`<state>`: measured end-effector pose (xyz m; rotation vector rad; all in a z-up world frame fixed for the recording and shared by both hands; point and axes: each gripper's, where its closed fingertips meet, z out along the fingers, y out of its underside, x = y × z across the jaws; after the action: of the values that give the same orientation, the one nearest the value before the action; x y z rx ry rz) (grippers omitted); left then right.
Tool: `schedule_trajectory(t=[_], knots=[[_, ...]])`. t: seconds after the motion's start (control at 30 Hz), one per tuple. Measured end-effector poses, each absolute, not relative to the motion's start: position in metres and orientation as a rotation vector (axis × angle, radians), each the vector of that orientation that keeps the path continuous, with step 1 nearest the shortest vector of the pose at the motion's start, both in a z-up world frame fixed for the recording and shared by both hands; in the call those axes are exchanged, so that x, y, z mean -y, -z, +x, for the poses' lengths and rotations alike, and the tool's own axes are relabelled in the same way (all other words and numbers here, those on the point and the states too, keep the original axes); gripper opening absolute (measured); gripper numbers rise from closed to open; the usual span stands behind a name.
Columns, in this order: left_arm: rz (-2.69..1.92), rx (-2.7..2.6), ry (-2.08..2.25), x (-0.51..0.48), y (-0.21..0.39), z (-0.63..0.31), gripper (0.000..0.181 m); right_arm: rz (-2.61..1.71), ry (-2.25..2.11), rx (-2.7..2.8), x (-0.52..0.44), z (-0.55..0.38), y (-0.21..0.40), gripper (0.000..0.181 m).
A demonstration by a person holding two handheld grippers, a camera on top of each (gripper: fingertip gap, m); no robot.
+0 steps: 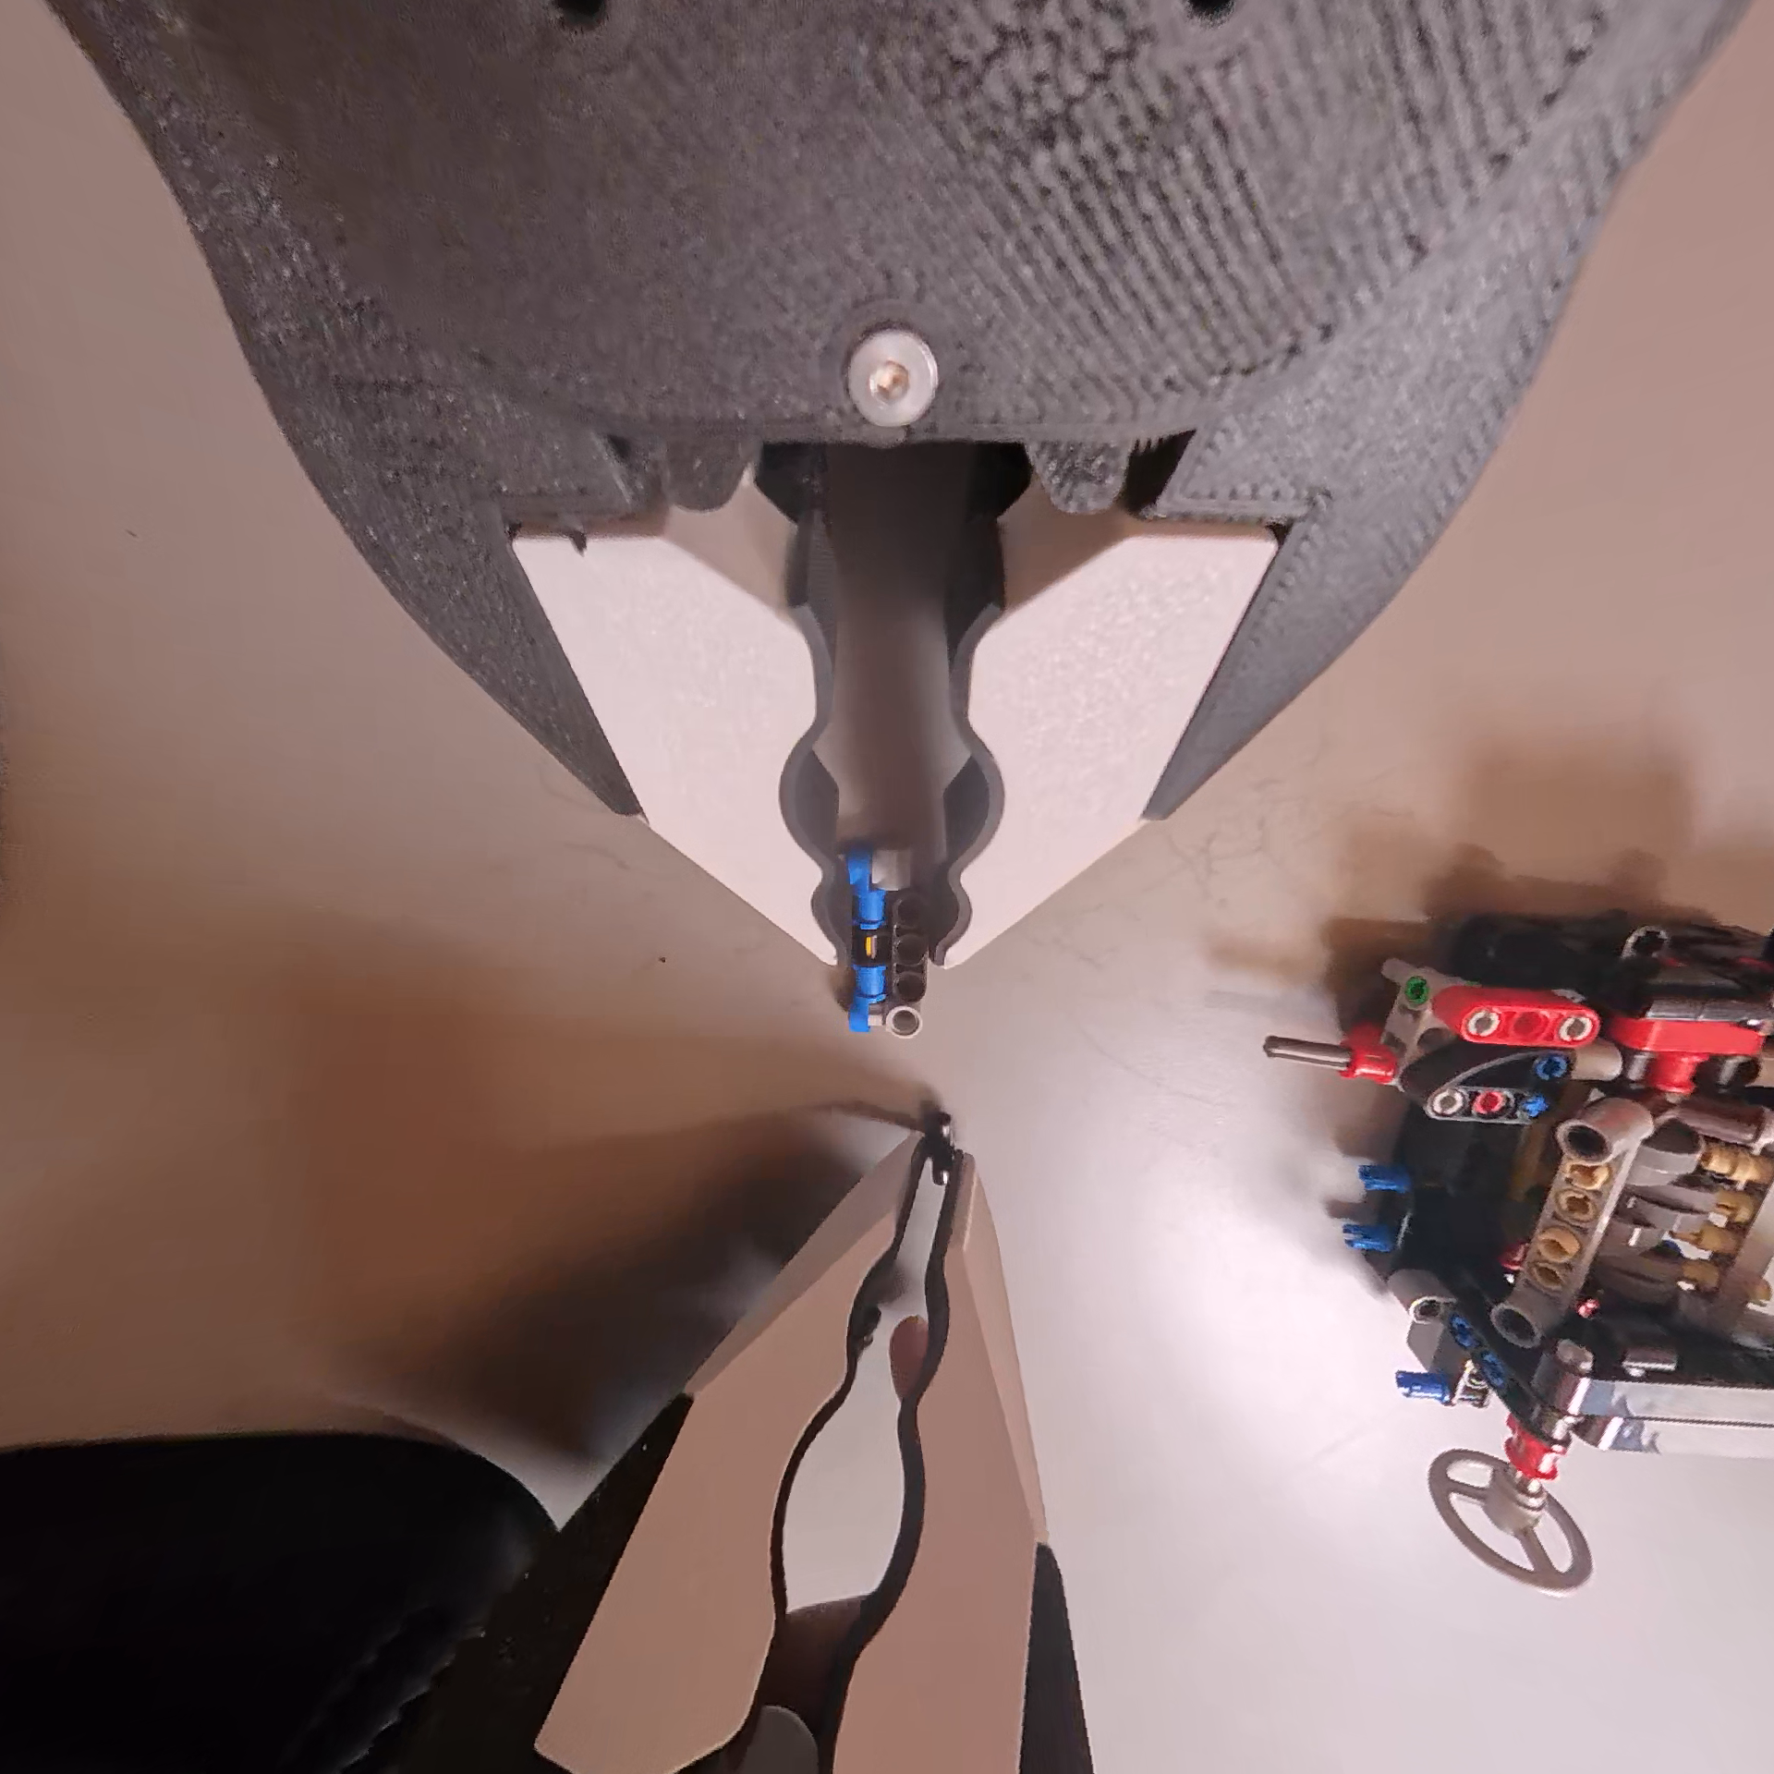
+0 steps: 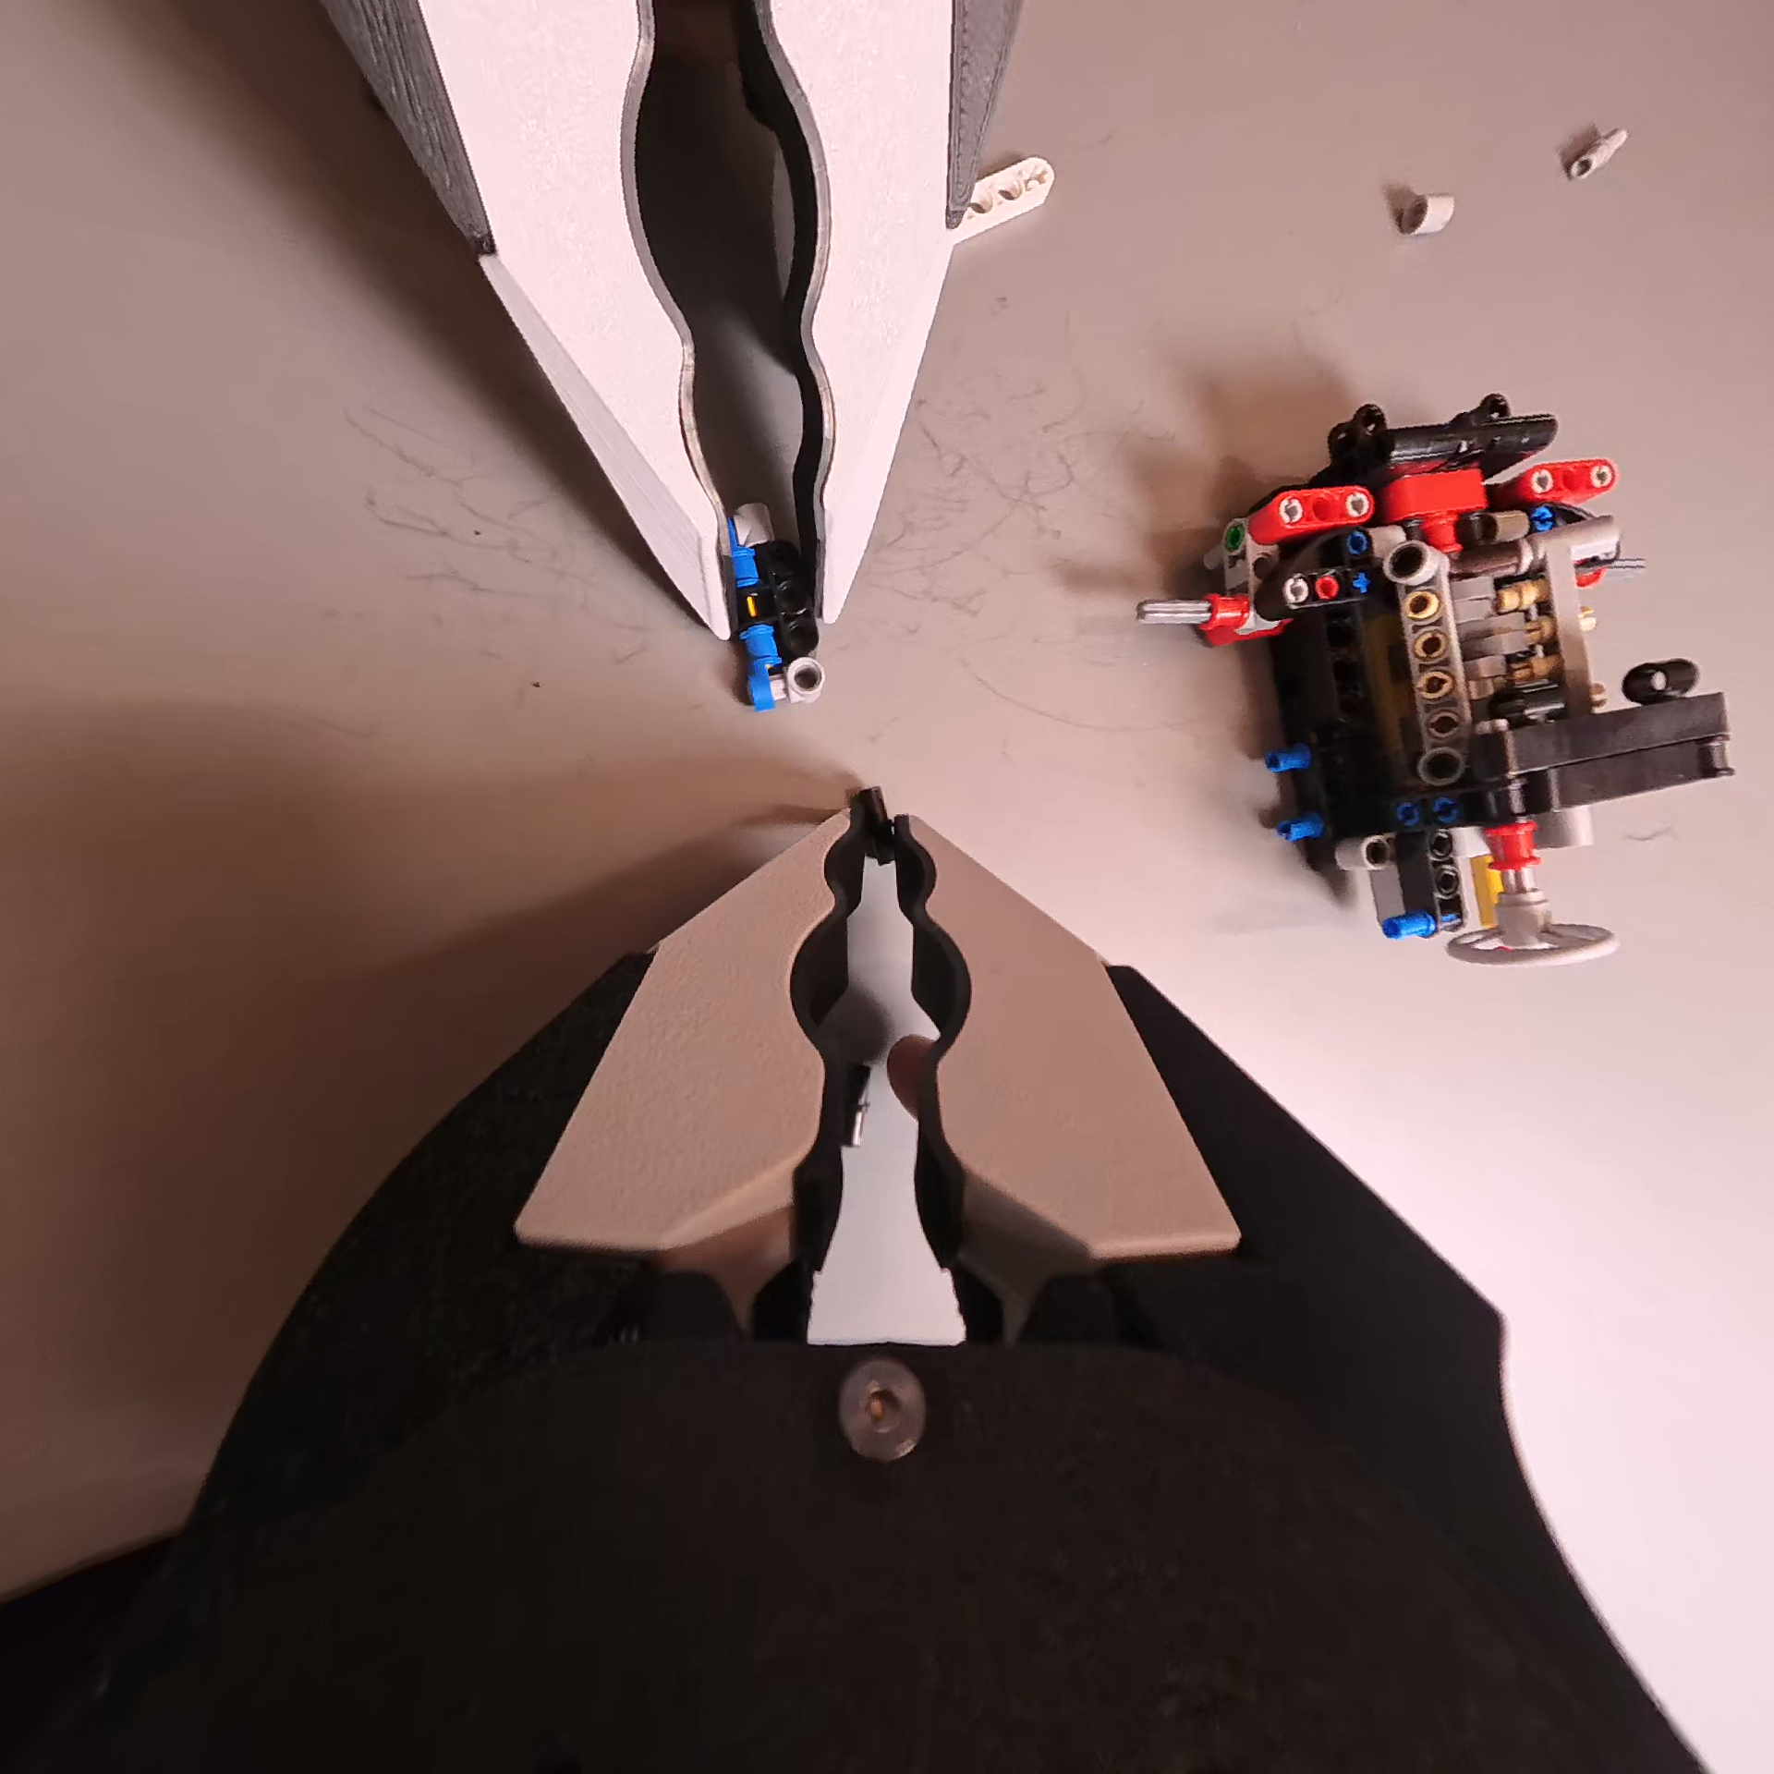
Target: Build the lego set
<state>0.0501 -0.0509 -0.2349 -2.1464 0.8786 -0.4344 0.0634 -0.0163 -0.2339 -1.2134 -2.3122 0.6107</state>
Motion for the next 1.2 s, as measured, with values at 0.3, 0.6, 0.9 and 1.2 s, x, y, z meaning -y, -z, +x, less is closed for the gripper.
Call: schedule_trajectory(t=[0.3, 0.6, 0.9, 1.2], knots=[[-2.097, -0.972, 0.438, 0.05, 0.235, 0.052, 0.014, -1.184, -0.631, 2.288, 0.016, 0.051, 0.233, 0.004], [-2.051, -1.057, 0.435, 0.052, 0.234, 0.056, 0.014, -1.131, -0.662, 2.333, 0.03, 0.049, 0.235, 0.004], [-2.053, -1.055, 0.442, 0.052, 0.234, 0.056, 0.014, -1.099, -0.681, 2.35, 0.038, 0.051, 0.235, 0.004], [-2.057, -1.038, 0.453, 0.051, 0.233, 0.056, 0.02, -1.113, -0.681, 2.308, 0.033, 0.048, 0.231, 0.004]])
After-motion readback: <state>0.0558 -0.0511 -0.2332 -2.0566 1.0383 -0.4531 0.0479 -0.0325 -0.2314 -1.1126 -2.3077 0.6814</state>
